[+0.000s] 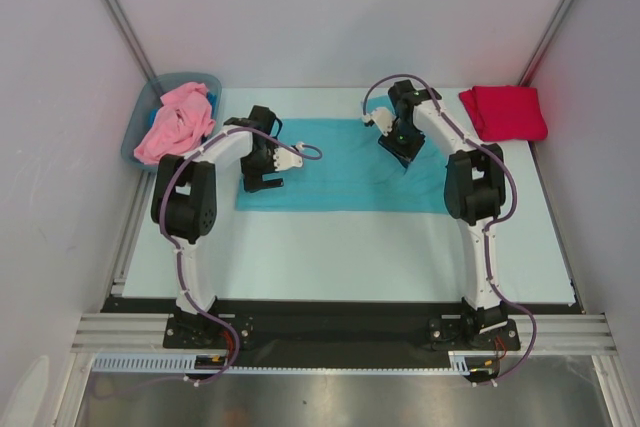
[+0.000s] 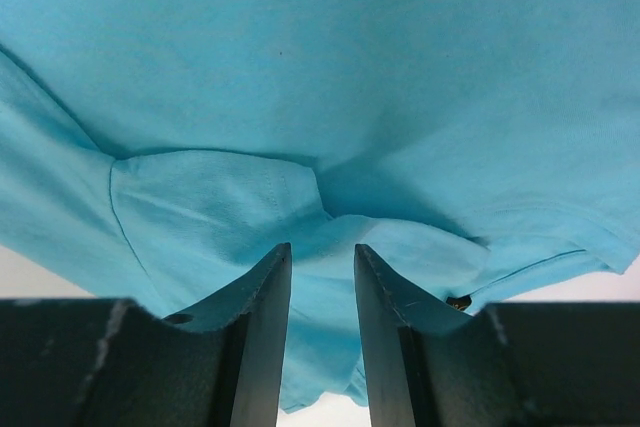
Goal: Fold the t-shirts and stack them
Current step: Fold the tshirt
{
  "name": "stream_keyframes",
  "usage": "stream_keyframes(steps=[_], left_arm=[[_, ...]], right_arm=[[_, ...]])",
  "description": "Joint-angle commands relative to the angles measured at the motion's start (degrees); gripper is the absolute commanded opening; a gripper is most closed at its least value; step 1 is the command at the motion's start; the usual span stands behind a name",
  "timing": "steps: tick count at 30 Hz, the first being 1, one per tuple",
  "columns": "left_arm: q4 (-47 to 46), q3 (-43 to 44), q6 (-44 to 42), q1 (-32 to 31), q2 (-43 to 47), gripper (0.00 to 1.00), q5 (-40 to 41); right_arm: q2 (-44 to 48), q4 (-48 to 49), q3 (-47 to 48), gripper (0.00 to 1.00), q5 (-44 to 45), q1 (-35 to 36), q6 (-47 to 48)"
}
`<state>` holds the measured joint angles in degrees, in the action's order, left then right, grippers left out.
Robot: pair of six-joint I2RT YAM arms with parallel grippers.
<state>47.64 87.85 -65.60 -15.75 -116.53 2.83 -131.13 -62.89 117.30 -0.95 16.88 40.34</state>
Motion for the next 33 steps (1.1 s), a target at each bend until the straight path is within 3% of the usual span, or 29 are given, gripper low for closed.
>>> stream_keyframes(steps=[1, 15, 27, 32, 33], left_arm=[[-0.79, 0.65, -1.02, -0.16, -0.36, 1.00, -0.28], [-1.06, 0.21, -0.23, -0.25, -1.07, 1.00, -0.55], [-1.23, 1.35, -1.28, -0.25, -2.65, 1.00, 0.51], [-1.23, 1.71, -1.54, -0.42, -2.91, 1.00, 0.60], [-1.23, 1.71, -1.54, -0.42, -2.91, 1.00, 0.68]], right_arm=[[1.32, 0.58, 0.65, 0.37, -0.54, 0.08, -1.14], [0.53, 1.02, 0.65, 0.33, -1.25, -0.98, -1.23], [-0.09, 1.63, -0.40, 0.37, -1.77, -1.06, -1.49], [-0.09, 1.90, -1.01, 0.31, -1.77, -1.06, -1.58], [-0.26, 1.90, -1.10, 0.26, -1.86, -0.98, -1.58]])
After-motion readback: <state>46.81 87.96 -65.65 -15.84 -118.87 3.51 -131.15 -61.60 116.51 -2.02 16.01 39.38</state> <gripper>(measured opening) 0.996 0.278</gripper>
